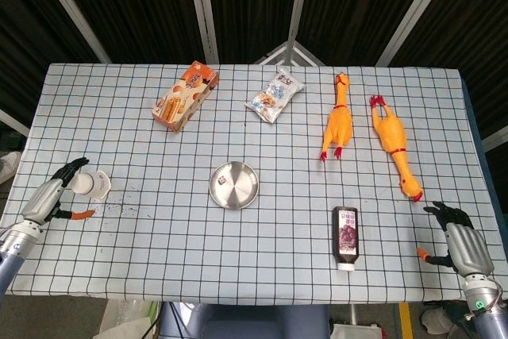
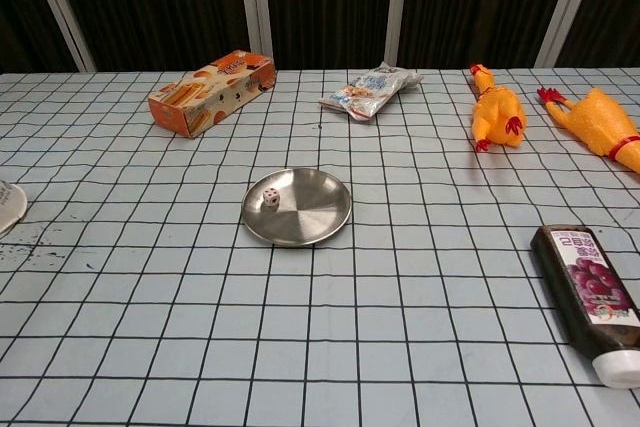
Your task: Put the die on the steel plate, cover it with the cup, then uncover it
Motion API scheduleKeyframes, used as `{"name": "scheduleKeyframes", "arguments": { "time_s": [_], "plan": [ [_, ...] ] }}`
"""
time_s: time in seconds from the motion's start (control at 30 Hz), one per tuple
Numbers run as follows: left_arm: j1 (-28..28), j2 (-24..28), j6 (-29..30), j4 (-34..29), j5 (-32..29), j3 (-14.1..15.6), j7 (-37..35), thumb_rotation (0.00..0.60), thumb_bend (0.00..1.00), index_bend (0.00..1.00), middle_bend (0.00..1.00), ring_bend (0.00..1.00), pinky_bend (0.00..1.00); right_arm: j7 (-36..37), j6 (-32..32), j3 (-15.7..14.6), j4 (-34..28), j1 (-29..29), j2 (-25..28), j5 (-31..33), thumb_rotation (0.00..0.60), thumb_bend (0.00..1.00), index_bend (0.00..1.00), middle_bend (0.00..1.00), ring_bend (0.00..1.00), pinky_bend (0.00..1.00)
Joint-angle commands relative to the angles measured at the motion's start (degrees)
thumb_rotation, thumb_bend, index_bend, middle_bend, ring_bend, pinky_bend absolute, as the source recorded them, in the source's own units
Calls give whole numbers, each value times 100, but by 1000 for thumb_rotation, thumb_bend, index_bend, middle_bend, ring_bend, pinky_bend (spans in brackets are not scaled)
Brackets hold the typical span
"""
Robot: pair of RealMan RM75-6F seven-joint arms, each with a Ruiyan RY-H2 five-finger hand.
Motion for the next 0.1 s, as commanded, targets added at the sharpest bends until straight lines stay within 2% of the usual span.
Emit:
{"name": "scheduleKeyframes", "arguments": {
  "time_s": [0.03,0.1],
  "plan": [
    [187,128,511,-382,-77,-136,-96,600,105,148,9,0,0,12,17,11,-20,3,3,-15,600,232,209,107,105,0],
    [321,118,957,-528,-151,-297,13,600,148,206,29,0,0,29,34,26,-27,8,-3,-30,600,232,210,108,105,0]
  ]
}}
